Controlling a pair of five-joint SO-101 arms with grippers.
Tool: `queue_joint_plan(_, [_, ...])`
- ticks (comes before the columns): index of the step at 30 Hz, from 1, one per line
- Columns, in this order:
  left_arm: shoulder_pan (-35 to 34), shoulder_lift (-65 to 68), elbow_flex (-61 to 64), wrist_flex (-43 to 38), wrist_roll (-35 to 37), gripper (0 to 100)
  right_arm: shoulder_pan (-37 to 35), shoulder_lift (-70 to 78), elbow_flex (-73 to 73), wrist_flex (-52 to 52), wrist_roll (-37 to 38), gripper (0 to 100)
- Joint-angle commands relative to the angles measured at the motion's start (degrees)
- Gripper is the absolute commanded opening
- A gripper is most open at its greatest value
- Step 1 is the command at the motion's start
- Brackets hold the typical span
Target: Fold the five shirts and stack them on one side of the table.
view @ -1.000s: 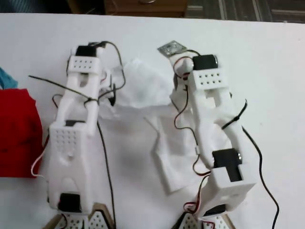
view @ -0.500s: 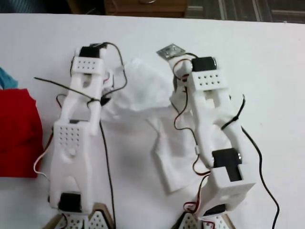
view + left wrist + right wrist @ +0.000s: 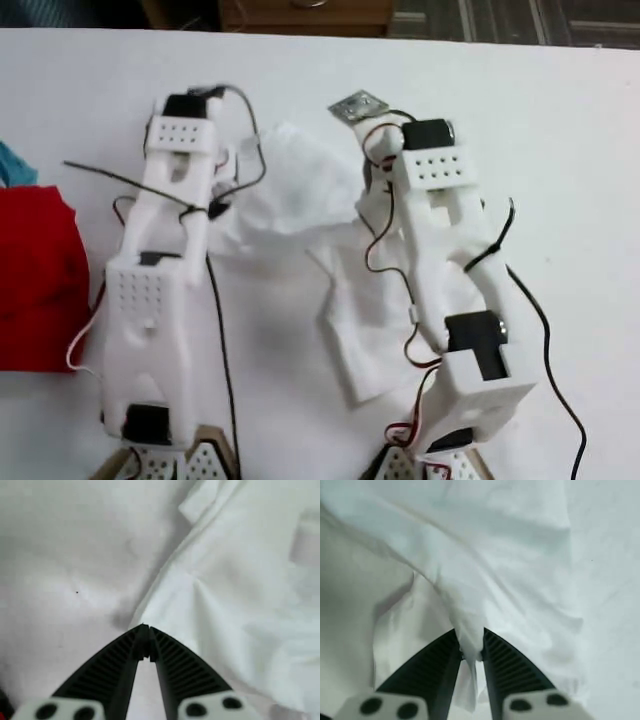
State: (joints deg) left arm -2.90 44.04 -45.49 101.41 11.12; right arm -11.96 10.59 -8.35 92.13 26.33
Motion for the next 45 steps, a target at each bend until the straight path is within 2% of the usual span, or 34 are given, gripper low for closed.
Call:
queue_joint_plan(1, [1.49,-12.84,1.63,0.97,-2.64,2,0.75,-2.77,-0.7,-0.57,0.44,1.9])
queue_joint_plan(7, [1.58,-23.91,8.75,0.53,-6.42,2,0.75,-2.86,-0.7,-0.57,0.44,1.9])
queue_joint_plan(10, [1.41,-21.54,15.34,-0.7,-6.33,4,0.66,-2.86,-0.7,-0.57,0.44,1.9])
queue_joint_plan(12, [1.23,-18.64,18.24,-2.11,-6.42,9,0.4,-2.77,-0.44,-0.57,0.44,1.9])
queue_joint_plan(17, [0.97,-11.08,18.95,-3.78,-6.86,20,0.22,-2.77,-0.35,-0.57,0.35,1.9])
queue_joint_plan(22, [0.97,-7.38,18.68,-8.26,-6.77,20,0.22,-2.77,-0.26,-0.48,0.35,1.9])
queue_joint_plan(28, [0.62,-6.42,17.8,-9.58,-7.03,20,0.22,-2.77,-0.26,-0.48,0.35,1.9])
queue_joint_plan(32, [-1.85,-5.71,17.45,-11.52,-7.03,20,0.22,-2.77,-0.26,-0.48,0.35,1.9])
queue_joint_plan(36, [-3.87,-5.01,15.43,-9.58,-7.03,20,0.22,-2.68,-0.26,-0.48,0.35,1.9])
queue_joint_plan(45, [-2.99,-2.37,14.99,-9.67,-7.03,18,0.22,-2.59,-0.26,-0.57,0.35,1.9])
